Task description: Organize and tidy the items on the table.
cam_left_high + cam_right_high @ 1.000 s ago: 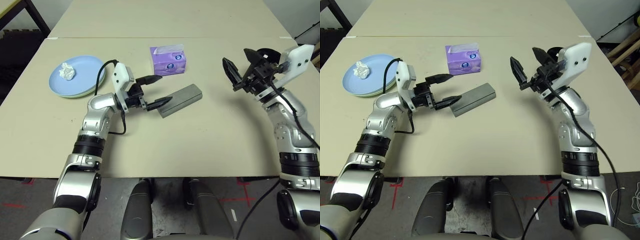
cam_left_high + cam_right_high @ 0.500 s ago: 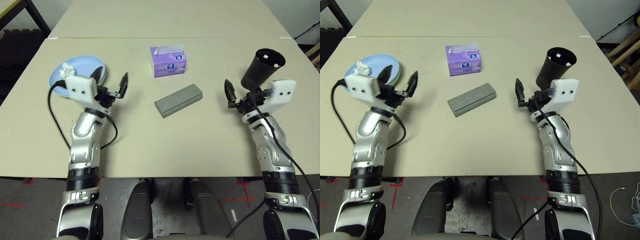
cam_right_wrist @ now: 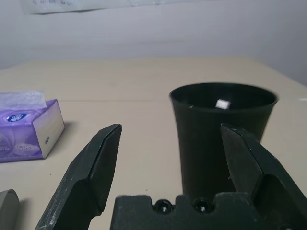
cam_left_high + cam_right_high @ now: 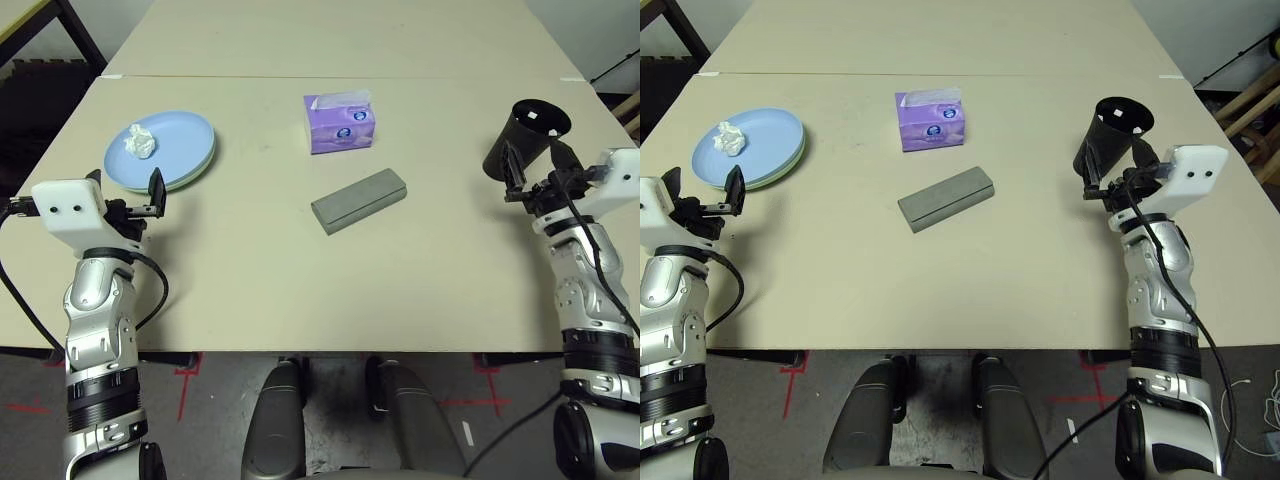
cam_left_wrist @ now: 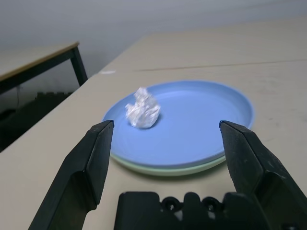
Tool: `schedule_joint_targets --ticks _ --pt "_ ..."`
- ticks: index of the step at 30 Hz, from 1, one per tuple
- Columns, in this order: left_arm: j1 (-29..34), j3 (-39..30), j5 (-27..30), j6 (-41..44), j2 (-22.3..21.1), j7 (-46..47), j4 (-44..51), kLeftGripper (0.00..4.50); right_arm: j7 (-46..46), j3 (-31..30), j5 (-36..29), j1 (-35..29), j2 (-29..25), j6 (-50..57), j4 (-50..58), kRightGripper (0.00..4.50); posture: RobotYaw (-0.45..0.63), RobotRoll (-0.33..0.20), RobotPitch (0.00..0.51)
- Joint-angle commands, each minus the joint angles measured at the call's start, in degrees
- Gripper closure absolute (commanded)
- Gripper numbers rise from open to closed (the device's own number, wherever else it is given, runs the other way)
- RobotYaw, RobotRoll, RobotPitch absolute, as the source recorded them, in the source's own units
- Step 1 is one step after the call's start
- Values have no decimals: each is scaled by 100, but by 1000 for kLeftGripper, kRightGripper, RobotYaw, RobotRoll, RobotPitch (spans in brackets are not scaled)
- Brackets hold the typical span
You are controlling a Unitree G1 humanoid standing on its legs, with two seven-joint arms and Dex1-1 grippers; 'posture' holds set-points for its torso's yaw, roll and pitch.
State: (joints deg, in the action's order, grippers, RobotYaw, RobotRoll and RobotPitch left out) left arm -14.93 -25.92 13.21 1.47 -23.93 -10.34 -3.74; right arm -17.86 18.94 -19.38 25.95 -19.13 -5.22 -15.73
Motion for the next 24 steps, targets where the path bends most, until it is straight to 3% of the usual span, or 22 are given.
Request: schedule_joint_targets --ticks 1,15,24 --pt "-47 -141 277 13 -10 -101 -295 0 236 181 -4 -129 33 -70 10 22 171 0 185" --pt "-253 -60 549 -12 -164 -507 -662 0 432 334 -105 -685 -106 206 691 22 130 0 186" --pt "-244 -85 609 -8 -190 -630 -725 0 319 306 -162 -674 -265 295 672 22 133 0 185"
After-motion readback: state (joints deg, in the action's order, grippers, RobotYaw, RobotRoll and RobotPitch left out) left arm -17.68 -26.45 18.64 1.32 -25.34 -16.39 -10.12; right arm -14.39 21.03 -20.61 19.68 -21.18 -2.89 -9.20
